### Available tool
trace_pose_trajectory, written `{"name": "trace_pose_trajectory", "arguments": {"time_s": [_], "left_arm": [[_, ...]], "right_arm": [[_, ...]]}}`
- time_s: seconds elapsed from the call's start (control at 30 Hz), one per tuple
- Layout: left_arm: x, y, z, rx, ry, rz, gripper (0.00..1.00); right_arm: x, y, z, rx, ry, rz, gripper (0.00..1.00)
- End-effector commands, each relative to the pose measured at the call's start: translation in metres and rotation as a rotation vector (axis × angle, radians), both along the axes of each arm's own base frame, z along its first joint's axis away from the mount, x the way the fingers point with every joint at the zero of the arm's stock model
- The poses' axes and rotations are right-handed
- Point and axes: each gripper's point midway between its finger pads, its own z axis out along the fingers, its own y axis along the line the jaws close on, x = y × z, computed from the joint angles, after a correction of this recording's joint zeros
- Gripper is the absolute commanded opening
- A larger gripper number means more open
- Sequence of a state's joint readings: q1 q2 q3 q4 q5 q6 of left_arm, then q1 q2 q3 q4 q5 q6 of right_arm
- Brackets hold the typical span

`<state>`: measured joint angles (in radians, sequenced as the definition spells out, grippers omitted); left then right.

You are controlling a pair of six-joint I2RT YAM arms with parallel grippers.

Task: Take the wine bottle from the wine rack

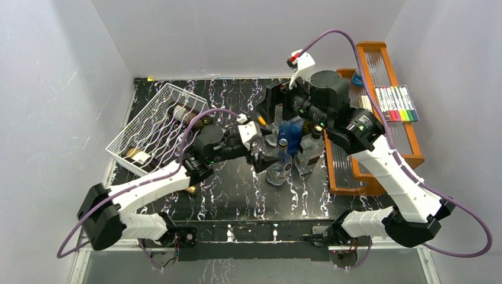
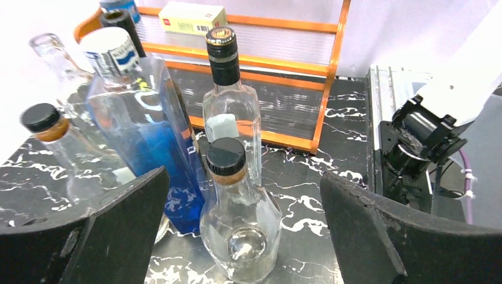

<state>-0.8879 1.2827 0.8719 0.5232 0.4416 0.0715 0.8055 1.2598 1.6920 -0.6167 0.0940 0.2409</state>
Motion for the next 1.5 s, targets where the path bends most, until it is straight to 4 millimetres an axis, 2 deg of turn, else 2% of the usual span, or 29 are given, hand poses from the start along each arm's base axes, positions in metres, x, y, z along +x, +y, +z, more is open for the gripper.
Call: {"name": "trace_pose_trajectory", "arguments": {"time_s": [0.0,0.1,0.27,0.57,0.8,0.87,1.03,1.17,1.3,1.47], "left_arm": [[-0.011,0.035,0.007,0.050,0.006,0.080,0.98],[-0.008,0.060,0.002,0.095,0.029,0.179,0.98],[0.012,0.111,-0.008,0.139,0.084,0.400,0.98],[0.078,0.240,0.000,0.076,0.285,0.892,0.98],[0.104,0.320,0.001,0.052,0.437,1.238,0.98],[0.106,0.328,0.005,0.046,0.437,1.280,0.98],[0.108,0.333,0.008,0.074,0.421,1.300,0.98],[0.104,0.347,0.005,0.141,0.408,1.357,0.98],[0.101,0.359,0.004,0.186,0.388,1.410,0.98],[0.100,0.362,0.008,0.195,0.391,1.430,0.98]], "right_arm": [[0.006,0.014,0.017,0.053,-0.038,0.029,0.98],[0.009,0.021,0.015,0.050,-0.036,0.043,0.98],[0.017,0.034,0.010,0.043,-0.027,0.062,0.98],[0.034,0.059,-0.010,0.004,0.015,0.092,0.98],[0.050,0.083,-0.036,-0.061,0.075,0.128,0.98],[0.054,0.090,-0.042,-0.072,0.088,0.141,0.98],[0.059,0.113,-0.064,-0.099,0.120,0.173,0.98],[0.066,0.134,-0.097,-0.142,0.168,0.191,0.98],[0.071,0.154,-0.121,-0.171,0.185,0.206,0.98],[0.090,0.171,-0.155,-0.218,0.192,0.197,0.98]]}}
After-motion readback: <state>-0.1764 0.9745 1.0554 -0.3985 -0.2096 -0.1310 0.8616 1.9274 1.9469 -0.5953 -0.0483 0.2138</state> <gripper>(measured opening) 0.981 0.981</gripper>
